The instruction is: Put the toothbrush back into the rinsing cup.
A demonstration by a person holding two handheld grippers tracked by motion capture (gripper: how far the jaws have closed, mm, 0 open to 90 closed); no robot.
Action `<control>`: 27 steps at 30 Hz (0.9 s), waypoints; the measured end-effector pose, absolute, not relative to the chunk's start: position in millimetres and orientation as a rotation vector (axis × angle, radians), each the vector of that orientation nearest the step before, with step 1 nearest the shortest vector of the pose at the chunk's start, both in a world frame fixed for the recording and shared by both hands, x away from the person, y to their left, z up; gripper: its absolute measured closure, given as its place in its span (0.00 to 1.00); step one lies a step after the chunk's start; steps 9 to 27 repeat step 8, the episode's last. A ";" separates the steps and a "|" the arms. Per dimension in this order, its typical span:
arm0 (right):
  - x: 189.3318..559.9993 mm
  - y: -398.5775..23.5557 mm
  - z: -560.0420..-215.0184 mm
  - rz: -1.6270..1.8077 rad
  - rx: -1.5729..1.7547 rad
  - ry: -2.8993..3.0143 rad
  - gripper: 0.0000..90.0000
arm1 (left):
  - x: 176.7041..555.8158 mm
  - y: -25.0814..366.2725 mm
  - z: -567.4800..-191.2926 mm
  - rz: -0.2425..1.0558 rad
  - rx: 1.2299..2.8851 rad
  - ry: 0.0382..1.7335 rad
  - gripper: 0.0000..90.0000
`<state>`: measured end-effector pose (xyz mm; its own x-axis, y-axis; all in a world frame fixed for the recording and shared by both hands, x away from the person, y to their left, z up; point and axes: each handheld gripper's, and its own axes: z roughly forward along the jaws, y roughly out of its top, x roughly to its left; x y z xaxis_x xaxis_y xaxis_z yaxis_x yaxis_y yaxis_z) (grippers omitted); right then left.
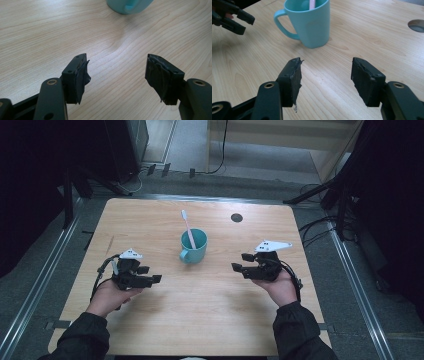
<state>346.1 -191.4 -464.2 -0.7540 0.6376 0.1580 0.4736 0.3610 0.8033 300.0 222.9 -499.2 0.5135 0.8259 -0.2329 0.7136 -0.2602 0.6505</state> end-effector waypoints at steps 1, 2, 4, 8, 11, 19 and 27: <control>346.1 -191.4 -464.2 1.345 1.007 2.437 0.46 | 300.3 222.9 -499.4 0.198 2.035 1.256 0.38; 347.0 -192.2 -464.5 1.348 1.014 2.434 0.45 | 300.7 222.7 -499.7 0.197 2.035 1.262 0.38; 348.7 -193.7 -465.7 1.353 1.034 2.418 0.43 | 301.1 222.3 -500.1 0.195 2.035 1.267 0.37; 353.5 -194.4 -470.3 1.332 1.067 2.396 0.41 | 302.3 221.3 -500.8 0.188 2.026 1.290 0.36; 353.5 -194.4 -470.3 1.332 1.067 2.396 0.41 | 302.3 221.3 -500.8 0.188 2.026 1.290 0.36; 353.5 -194.4 -470.3 1.332 1.067 2.396 0.41 | 302.3 221.3 -500.8 0.188 2.026 1.290 0.36; 353.5 -194.4 -470.3 1.332 1.067 2.396 0.41 | 302.3 221.3 -500.8 0.188 2.026 1.290 0.36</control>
